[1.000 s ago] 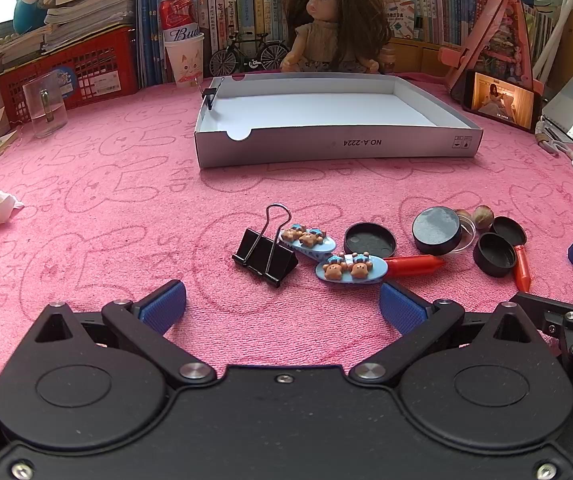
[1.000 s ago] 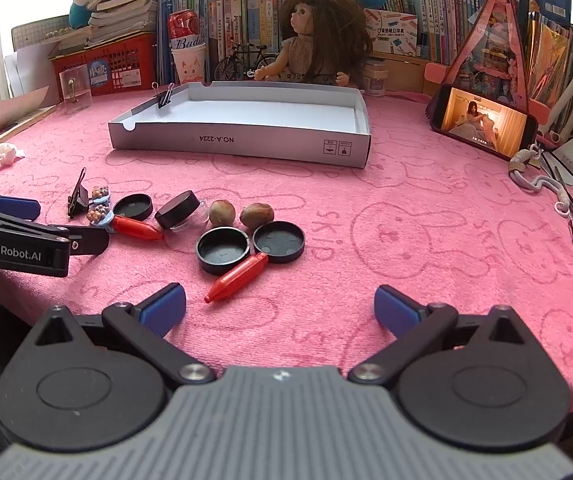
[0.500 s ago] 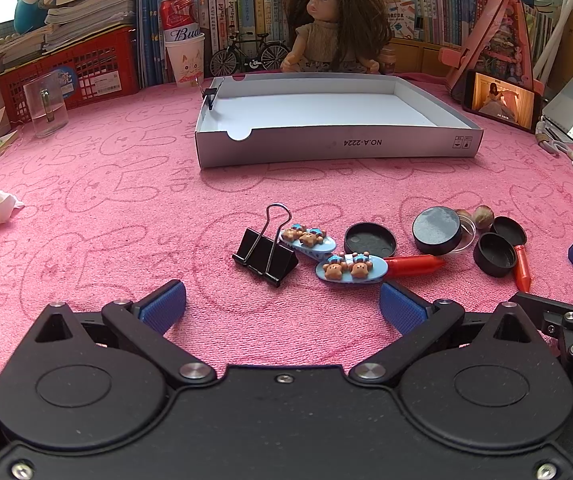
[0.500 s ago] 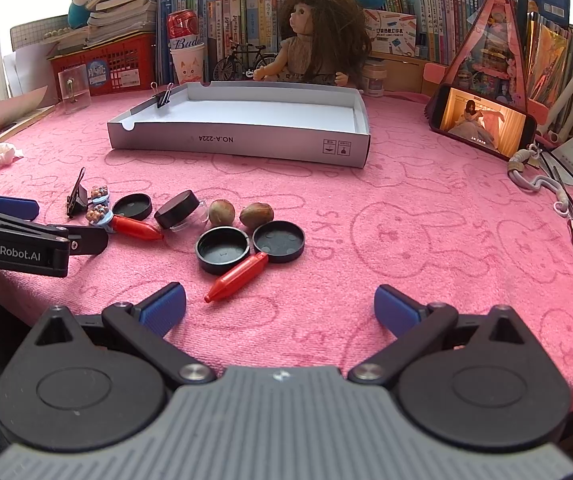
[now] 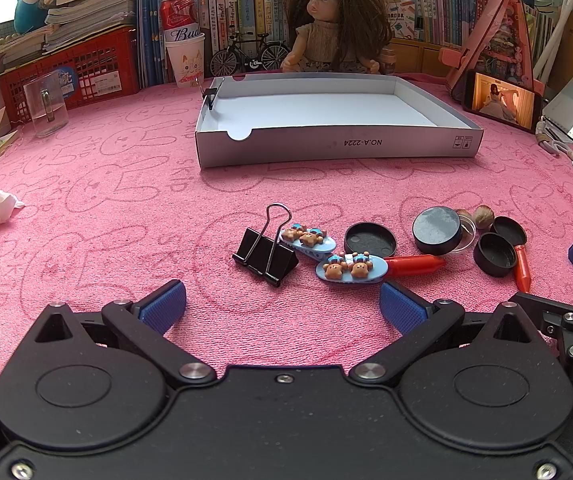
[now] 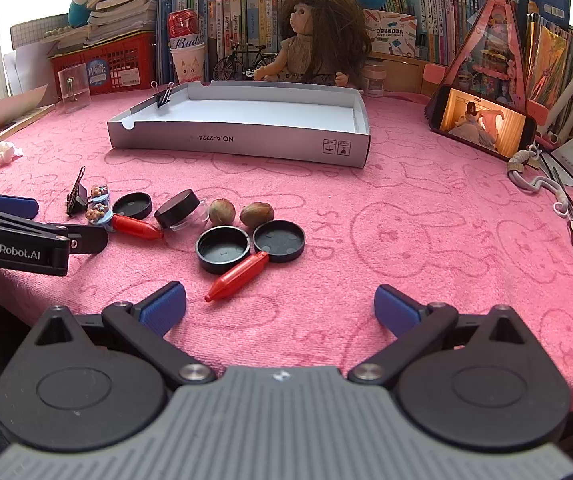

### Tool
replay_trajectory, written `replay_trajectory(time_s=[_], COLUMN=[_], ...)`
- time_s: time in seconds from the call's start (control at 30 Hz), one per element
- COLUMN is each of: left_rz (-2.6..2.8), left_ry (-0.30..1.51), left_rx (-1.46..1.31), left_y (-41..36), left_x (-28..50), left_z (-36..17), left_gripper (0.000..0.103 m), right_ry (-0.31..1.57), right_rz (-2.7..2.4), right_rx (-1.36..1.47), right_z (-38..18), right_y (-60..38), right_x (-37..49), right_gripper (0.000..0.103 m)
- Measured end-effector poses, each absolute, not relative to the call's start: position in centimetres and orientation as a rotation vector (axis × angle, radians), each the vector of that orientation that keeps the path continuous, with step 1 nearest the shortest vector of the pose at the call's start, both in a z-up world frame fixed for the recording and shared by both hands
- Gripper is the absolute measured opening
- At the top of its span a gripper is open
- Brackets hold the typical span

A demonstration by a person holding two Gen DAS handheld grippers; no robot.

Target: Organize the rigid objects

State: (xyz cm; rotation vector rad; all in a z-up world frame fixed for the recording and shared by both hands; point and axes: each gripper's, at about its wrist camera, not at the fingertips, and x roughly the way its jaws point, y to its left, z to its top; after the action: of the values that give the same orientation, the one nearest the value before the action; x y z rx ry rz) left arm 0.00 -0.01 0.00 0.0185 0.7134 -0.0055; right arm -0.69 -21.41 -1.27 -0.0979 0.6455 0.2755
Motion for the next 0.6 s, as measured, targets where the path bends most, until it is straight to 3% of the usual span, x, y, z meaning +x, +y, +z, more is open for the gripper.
replay_trajectory(time_s=[0.6], left_rz=[-0.004], left_ry=[0.715], left_rx=[0.018], left_y=[-0.01], left_x=[0.0], left_z=[-0.01], left_gripper=[0.103], right_ry=[0.664], right_rz=[0.255], right_rx=[-0.098], right_z=[-1.11], right_y=[-21.28], right_x=[-0.54], right_gripper=[0.103])
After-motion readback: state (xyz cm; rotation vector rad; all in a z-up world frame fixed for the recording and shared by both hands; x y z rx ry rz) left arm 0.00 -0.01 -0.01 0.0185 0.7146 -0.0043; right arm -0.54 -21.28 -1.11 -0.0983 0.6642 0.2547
